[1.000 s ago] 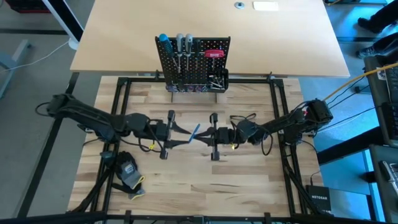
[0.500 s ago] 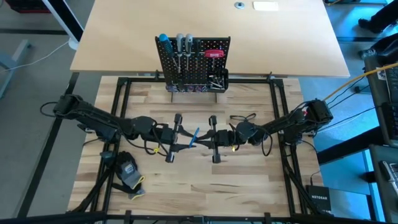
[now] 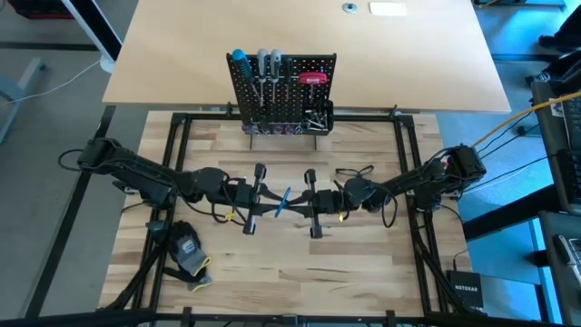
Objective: Hang tools onto peg board
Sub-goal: Hang the blue pick tool on the peg board
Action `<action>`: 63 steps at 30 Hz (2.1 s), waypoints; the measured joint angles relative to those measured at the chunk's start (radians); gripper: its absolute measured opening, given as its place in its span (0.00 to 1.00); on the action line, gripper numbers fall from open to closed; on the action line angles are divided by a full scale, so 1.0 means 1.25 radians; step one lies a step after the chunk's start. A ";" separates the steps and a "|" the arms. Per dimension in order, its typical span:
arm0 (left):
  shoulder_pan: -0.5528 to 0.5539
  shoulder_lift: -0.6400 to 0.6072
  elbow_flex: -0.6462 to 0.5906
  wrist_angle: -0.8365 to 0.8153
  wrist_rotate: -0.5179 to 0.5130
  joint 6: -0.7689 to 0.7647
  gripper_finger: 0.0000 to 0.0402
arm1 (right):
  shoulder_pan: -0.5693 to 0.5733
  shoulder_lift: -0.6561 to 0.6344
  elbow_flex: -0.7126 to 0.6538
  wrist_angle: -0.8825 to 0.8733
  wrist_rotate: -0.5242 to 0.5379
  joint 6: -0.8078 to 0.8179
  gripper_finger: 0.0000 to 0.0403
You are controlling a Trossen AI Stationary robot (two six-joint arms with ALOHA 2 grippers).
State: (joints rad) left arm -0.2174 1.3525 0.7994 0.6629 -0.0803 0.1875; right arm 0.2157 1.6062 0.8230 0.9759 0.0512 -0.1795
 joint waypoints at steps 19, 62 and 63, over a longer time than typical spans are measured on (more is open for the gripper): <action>-0.017 -0.025 0.000 -0.041 -0.041 0.053 0.00 | 0.001 -0.003 0.066 -0.165 0.015 0.098 0.24; -0.022 -0.111 0.012 -0.789 -0.237 -0.152 0.32 | 0.089 -0.188 0.071 -0.819 0.241 0.335 0.47; -0.015 -0.103 0.011 -0.827 -0.202 -0.178 0.35 | 0.089 -0.176 0.071 -0.822 0.224 0.339 0.47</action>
State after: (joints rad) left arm -0.2360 1.2242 0.8130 -0.3713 -0.3329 -0.0351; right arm 0.3271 1.3858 0.9119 -0.0521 0.3314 0.2441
